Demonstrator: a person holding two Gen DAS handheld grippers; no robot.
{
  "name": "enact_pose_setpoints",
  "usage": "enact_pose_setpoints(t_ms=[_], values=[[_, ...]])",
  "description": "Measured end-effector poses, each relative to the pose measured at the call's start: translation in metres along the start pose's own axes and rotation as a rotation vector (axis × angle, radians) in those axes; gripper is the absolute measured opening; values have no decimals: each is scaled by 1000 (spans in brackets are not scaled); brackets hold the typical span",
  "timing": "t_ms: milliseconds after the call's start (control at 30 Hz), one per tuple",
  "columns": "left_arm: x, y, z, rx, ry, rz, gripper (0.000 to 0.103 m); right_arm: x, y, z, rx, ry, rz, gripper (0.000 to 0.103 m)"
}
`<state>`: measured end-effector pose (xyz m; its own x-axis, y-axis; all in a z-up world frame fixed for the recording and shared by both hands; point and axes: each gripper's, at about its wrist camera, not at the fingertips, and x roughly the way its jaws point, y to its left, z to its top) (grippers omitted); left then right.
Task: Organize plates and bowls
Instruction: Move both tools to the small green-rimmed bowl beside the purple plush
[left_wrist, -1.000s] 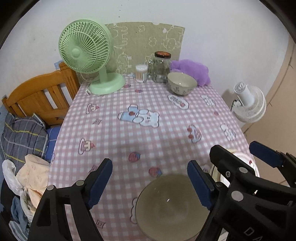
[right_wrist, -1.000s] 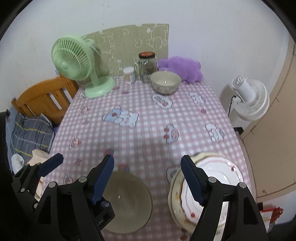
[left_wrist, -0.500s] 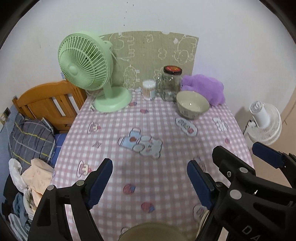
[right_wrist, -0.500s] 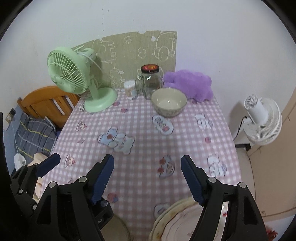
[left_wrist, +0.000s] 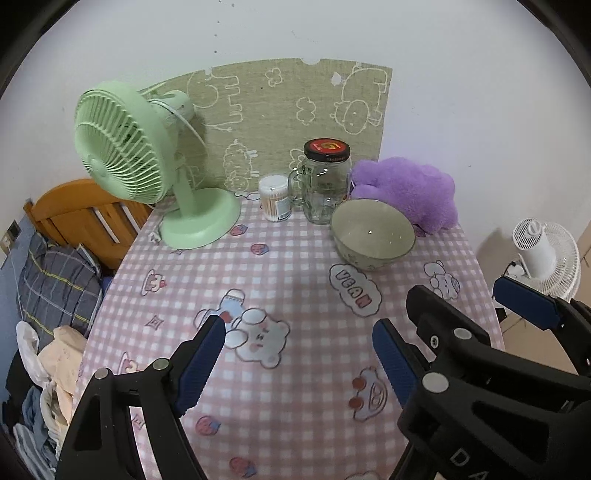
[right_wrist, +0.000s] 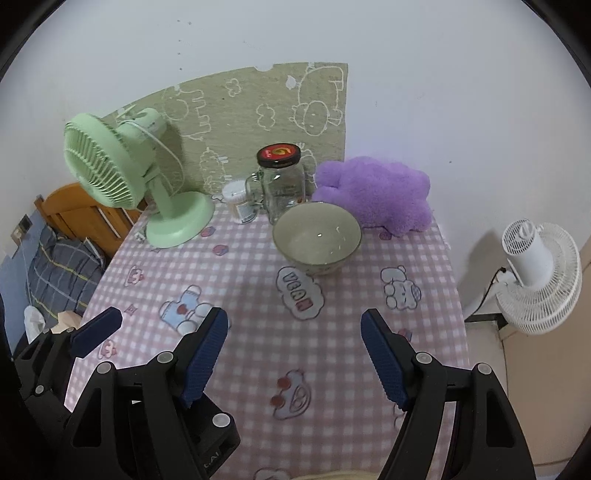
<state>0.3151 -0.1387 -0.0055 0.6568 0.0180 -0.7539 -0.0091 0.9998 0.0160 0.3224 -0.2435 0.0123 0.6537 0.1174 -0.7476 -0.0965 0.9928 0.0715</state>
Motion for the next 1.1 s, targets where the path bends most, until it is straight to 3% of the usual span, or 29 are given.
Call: enact_pose_setpoints(t_ms=[733,833,1100], values=[[111,-56,63,44,28,53,80,109,-61,61,26,34,-19,78],[126,-59,69,52,40,89,70,126,-66,65,44,39,-28,78],[160,-62,81,48,45,108,68,162,-76,74,94,55,-42,71]])
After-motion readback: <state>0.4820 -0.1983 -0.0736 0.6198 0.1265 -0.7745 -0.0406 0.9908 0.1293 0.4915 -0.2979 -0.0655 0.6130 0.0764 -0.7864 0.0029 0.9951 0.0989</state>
